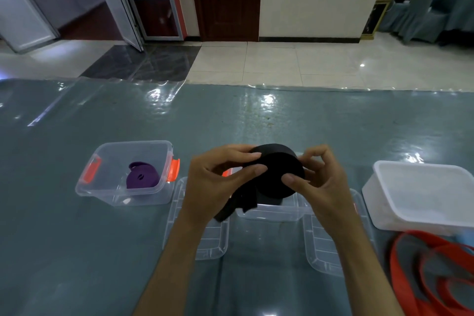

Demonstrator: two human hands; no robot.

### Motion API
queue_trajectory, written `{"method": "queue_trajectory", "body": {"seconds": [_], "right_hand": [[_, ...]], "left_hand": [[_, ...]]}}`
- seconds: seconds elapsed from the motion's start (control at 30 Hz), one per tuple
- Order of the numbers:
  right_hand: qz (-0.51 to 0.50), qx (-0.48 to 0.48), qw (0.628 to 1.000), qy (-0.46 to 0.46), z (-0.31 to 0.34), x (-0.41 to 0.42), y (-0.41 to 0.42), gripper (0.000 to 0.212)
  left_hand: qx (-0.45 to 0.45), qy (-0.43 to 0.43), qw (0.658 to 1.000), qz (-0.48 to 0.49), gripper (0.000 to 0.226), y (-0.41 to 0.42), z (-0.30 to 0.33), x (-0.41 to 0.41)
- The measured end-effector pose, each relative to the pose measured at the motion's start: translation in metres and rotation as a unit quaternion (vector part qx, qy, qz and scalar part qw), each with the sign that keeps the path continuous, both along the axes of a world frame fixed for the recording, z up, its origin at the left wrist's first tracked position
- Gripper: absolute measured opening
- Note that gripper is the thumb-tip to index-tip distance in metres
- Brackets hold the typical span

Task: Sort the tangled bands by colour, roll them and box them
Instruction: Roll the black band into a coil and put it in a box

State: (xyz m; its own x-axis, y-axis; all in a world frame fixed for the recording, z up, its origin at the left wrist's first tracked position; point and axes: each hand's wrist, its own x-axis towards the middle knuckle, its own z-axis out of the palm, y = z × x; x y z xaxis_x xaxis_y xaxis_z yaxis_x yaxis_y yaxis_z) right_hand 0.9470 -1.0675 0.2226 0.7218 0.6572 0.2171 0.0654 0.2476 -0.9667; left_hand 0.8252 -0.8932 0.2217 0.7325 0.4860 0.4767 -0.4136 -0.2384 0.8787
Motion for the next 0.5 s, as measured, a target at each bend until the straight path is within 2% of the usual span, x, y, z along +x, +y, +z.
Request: {"method": "queue_trajectory", "body": {"seconds": [0.1,0.17,0.27,0.37,0.43,0.5], "right_hand": [[-0.037,0.023,0.998,-0.039,0.001,-0.001,-0.001,0.046],[-0.056,0.048,0.997,-0.021,0.0,-0.004,-0.001,0.039],[-0.037,0.043,0.998,0.017,0.002,-0.009,0.0,0.03],[-0.036,0.008,0.999,-0.012,0.0,-0.012,-0.003,0.035],[-0.05,0.018,0.998,-0.023,0.004,-0.016,-0.005,0.026],[-0.063,0.039,0.997,-0.03,0.006,-0.02,-0.006,0.026]], "left_hand": [[-0.045,-0.014,0.999,-0.017,0.021,-0.008,-0.005,0.003],[-0.053,-0.006,0.998,-0.032,0.025,-0.008,-0.005,0.003],[0.003,0.006,1.0,-0.028,0.026,-0.004,-0.004,0.002],[0.073,0.005,0.997,0.003,0.022,-0.005,-0.006,-0.001],[0.075,0.009,0.997,0.002,0.02,-0.008,-0.008,-0.002],[0.061,0.023,0.998,-0.025,0.025,-0.009,-0.006,-0.005]]}}
